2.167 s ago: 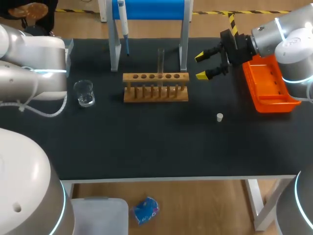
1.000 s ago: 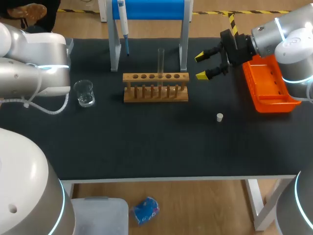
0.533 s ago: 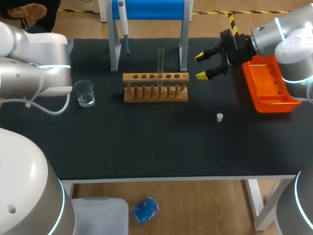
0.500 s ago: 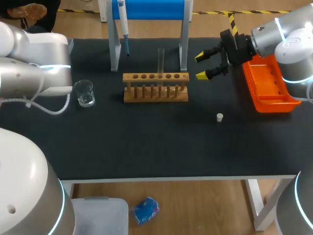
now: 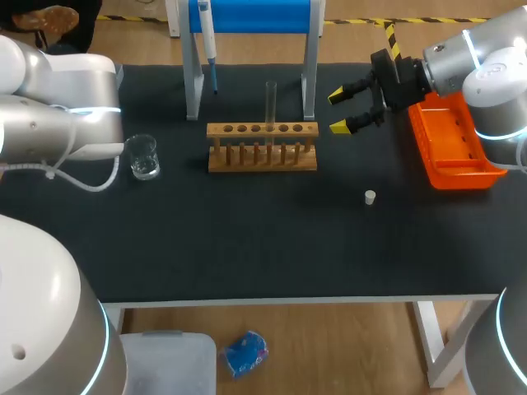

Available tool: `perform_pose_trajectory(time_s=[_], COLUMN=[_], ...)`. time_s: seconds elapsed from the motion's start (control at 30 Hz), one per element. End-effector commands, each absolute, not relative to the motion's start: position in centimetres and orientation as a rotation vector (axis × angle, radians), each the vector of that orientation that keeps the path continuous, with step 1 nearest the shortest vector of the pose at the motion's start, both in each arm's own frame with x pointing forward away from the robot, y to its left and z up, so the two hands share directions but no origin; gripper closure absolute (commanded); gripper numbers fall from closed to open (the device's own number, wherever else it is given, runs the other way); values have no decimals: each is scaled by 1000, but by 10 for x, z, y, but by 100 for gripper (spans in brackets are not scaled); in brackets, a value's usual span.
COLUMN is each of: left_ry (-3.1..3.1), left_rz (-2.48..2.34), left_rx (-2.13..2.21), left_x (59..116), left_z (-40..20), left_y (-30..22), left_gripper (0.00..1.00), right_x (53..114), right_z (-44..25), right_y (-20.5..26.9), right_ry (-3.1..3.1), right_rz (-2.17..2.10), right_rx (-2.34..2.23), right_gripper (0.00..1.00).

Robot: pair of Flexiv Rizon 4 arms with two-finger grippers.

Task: Invert the test tube, pick up the pipette, mount the tip to pipette, aspirate from beaker and dispense into the tube, eject the tip, return the pipette, and cap with the stopper.

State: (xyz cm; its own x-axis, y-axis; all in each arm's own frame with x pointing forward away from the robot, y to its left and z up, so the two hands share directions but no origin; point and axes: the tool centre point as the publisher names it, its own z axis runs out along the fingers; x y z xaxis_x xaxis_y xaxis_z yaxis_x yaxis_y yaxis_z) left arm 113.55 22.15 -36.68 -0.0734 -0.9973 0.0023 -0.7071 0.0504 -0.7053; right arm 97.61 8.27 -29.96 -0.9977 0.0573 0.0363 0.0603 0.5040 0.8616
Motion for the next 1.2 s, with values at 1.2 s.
perform_pose_trajectory(time_s=[1.2], left_ry=[1820], left_rz=[-789], left_rx=[-1607], left_x=[1135], left_z=[-311], left_y=[216], left_gripper=[100], right_x=[976], right_z=[-300], right_y=[82], right_ry=[-2722], right_rz=[-1560], right_rx=[-105], right_gripper=[0])
